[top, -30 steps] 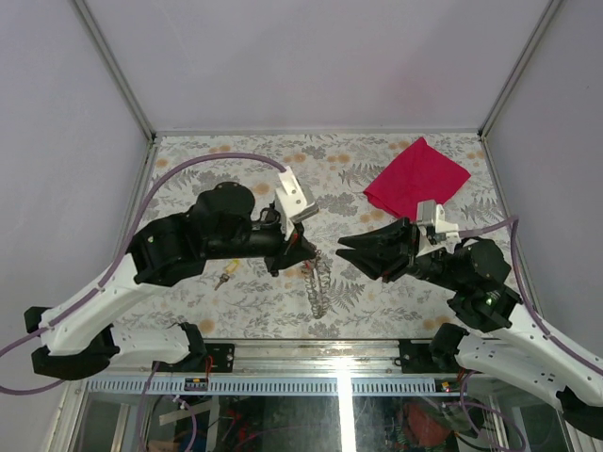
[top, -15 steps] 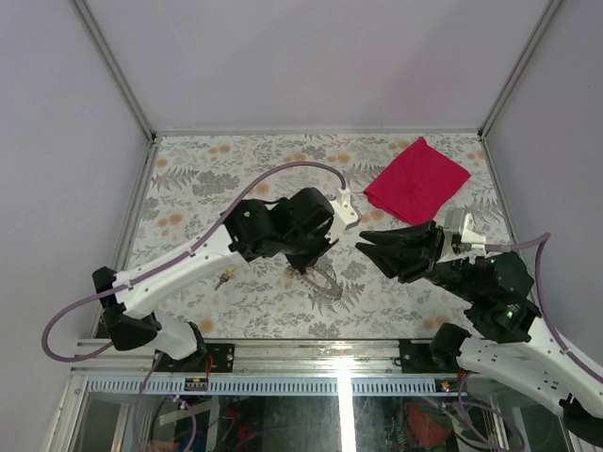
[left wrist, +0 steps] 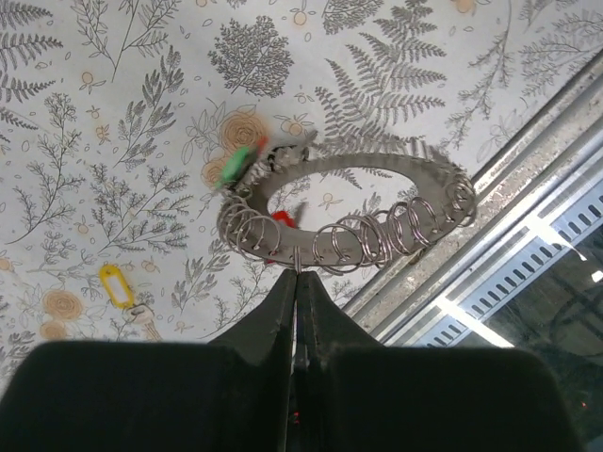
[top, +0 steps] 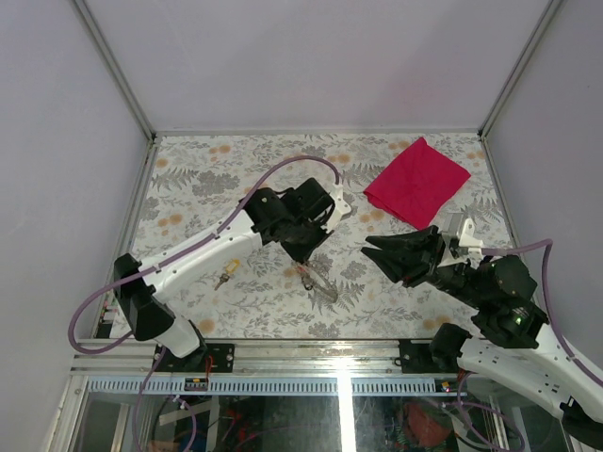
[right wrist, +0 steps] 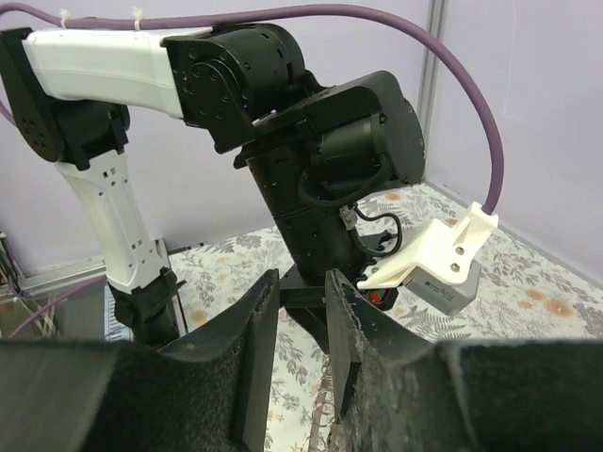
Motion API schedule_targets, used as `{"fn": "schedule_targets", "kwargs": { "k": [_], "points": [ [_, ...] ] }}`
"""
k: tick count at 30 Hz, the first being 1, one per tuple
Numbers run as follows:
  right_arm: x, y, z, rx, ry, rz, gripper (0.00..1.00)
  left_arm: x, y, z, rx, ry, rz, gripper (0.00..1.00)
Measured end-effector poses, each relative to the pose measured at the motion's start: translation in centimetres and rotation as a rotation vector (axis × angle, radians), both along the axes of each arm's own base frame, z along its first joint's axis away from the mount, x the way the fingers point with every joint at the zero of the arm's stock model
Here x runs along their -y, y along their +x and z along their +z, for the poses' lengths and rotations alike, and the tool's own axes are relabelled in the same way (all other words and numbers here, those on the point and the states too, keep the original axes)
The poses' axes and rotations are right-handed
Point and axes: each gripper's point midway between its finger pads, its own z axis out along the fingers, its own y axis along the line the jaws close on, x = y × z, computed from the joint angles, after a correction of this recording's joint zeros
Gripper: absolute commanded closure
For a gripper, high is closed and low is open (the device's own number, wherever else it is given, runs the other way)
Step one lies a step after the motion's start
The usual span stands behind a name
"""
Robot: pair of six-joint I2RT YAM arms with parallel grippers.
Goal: Put the keys on the keyring
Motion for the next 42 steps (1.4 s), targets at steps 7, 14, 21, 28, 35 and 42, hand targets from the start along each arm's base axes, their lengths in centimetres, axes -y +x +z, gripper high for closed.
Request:
{"fn": "schedule_targets", "kwargs": {
  "k": [7,14,21,28,35,42],
  "points": [
    [0.4,1.3,-2.7,-0.065,-0.086,-0.074,0.59,0.1,0.9,-1.4,-0.018,-0.016,0.014,1.0],
    [0.9,2.2,-6.3,-0.143,-0.19,-0.13,0.57,0.1,0.9,-3.6,-0.021,-0.013,0.002,1.0],
    [1.2,2.8,-9.9,-0.224,-0.264,-0.17,0.56,1.5,1.5,-4.1,0.006,-0.076,-0.005,1.0],
    [1.2,3.6,-14.5,-0.361,-0.342,-0.22,0.53,2.1,1.7,-5.1,0.021,-0.128,0.015,1.0],
    [2.2,4.3,-15.6,-0.437,-0.314,-0.3,0.52,3.9,2.7,-6.6,0.017,-0.167,0.041,1.0],
    [3.1,5.0,-16.1,-0.479,-0.283,-0.378,0.52,5.8,4.0,-10.6,-0.02,-0.147,0.07,1.0]
  ]
}}
